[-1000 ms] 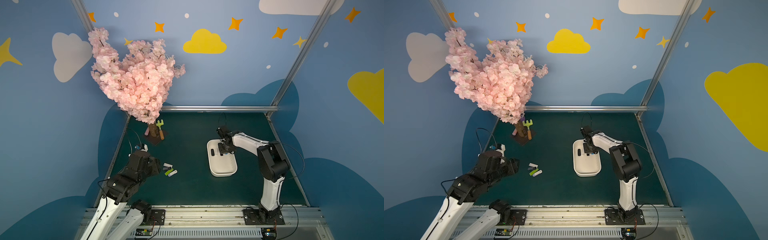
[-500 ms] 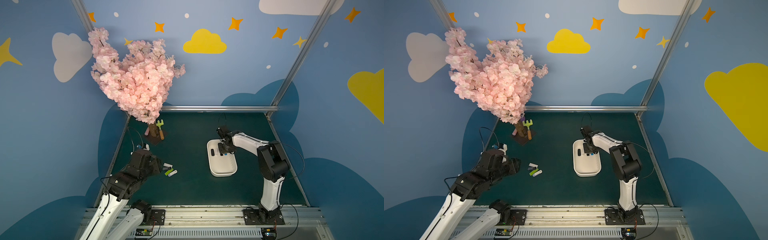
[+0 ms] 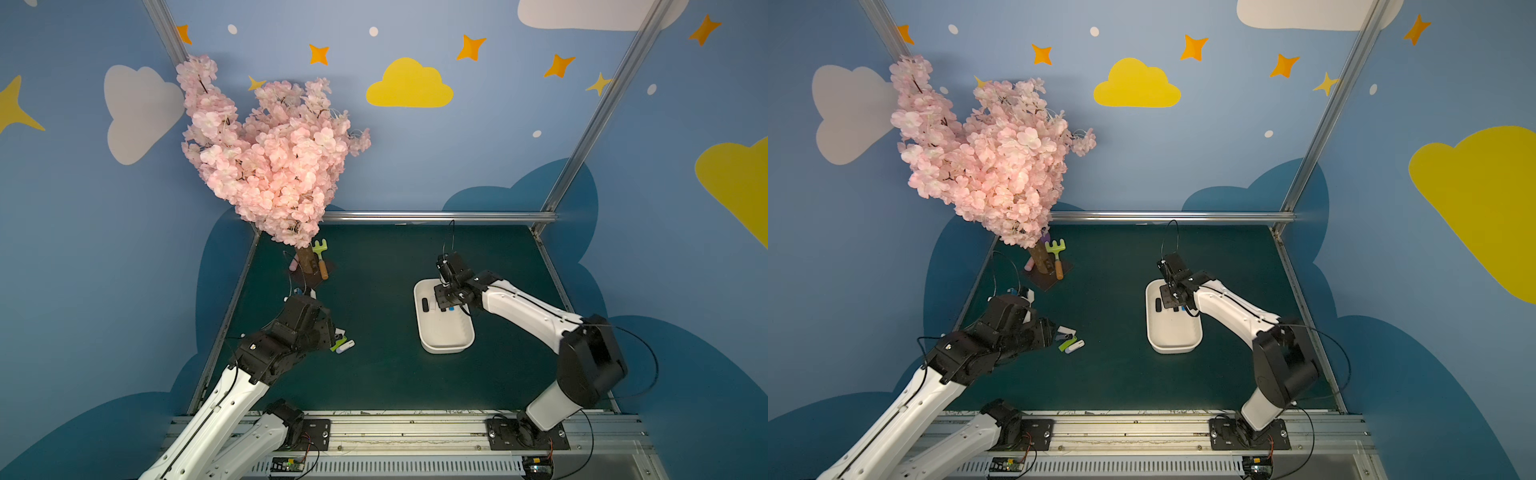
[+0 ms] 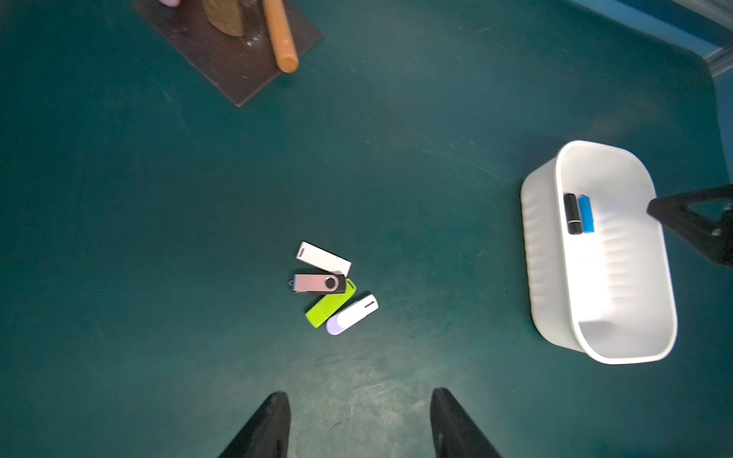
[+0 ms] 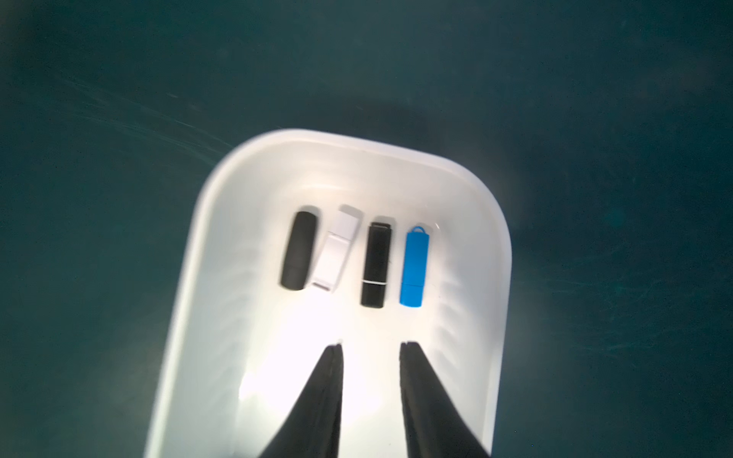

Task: Put the usb flash drive into the storage box
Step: Pick up the USB flash from the center of the board.

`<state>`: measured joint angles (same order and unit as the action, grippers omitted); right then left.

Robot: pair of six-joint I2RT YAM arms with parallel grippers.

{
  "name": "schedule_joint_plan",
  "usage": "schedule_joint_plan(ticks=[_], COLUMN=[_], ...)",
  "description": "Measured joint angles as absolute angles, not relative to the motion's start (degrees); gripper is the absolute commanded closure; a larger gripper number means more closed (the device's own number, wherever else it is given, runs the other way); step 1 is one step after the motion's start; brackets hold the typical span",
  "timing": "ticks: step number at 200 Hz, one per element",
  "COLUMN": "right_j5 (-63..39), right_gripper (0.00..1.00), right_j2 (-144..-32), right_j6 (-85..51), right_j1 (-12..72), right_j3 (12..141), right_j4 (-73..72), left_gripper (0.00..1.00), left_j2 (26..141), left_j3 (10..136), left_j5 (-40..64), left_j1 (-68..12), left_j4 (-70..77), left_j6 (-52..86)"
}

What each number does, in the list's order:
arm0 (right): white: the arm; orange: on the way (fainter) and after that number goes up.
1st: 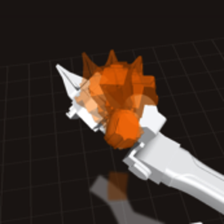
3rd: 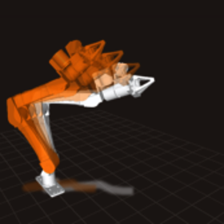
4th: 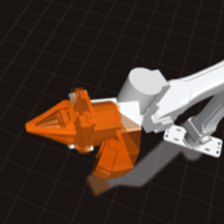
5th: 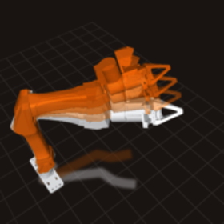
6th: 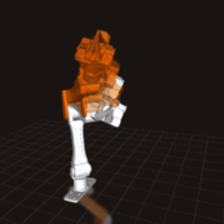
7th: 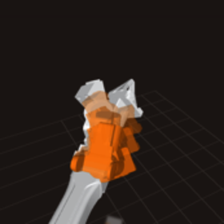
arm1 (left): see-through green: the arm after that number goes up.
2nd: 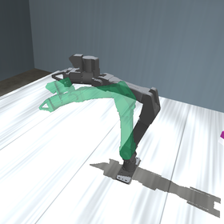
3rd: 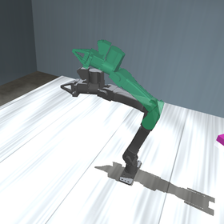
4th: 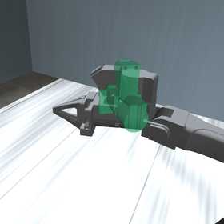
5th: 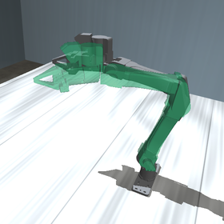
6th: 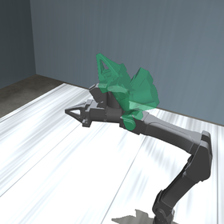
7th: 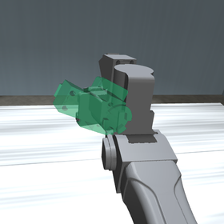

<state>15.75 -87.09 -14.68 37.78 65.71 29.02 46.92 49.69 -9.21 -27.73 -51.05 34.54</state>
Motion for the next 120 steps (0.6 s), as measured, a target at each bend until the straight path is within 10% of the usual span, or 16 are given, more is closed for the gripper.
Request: schedule_joint_plan(ticks=[46, 120], right_j5=[19.1, 20.2], right_gripper=[0.67, 0.68], right_j2=[-65.7, -68.3], right_j6=[-15.3, -16.1], right_j1=[37.8, 37.6], right_j3=[47.5, 45.8], right_j4=[11.0, 7.1], left_gripper=[0.45, 0.49], left_j2=[53.4, 68.8], left_j3=[36.1, 36.9], left_j5=[-2.8, 0.5], left_j1=[-28.1, -27.9], left_j4=[-41.9, -32.2], left_j6=[38.9, 38.0])
